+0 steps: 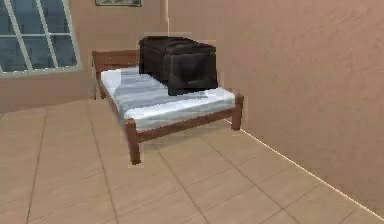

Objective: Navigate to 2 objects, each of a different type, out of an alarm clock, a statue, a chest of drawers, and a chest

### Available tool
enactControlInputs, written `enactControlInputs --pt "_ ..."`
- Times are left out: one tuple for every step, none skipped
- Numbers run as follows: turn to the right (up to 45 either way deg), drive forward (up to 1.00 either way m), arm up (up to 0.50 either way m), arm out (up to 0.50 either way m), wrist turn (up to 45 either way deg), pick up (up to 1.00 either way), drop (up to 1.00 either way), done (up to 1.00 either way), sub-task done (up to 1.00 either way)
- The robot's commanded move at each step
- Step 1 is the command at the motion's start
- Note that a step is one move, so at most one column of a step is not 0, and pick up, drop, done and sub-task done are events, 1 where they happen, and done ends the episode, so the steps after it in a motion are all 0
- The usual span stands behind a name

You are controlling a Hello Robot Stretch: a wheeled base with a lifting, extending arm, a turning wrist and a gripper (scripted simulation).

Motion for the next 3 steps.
enactControlInputs --pt "45.0 0.00 0.00 0.00 0.0 0.00 0.00 0.00 0.00" --pt "33.0 0.00 0.00 0.00 0.0 0.00 0.00 0.00 0.00" --pt "0.0 0.15 0.00 0.00 0.0 0.00 0.00 0.00 0.00"
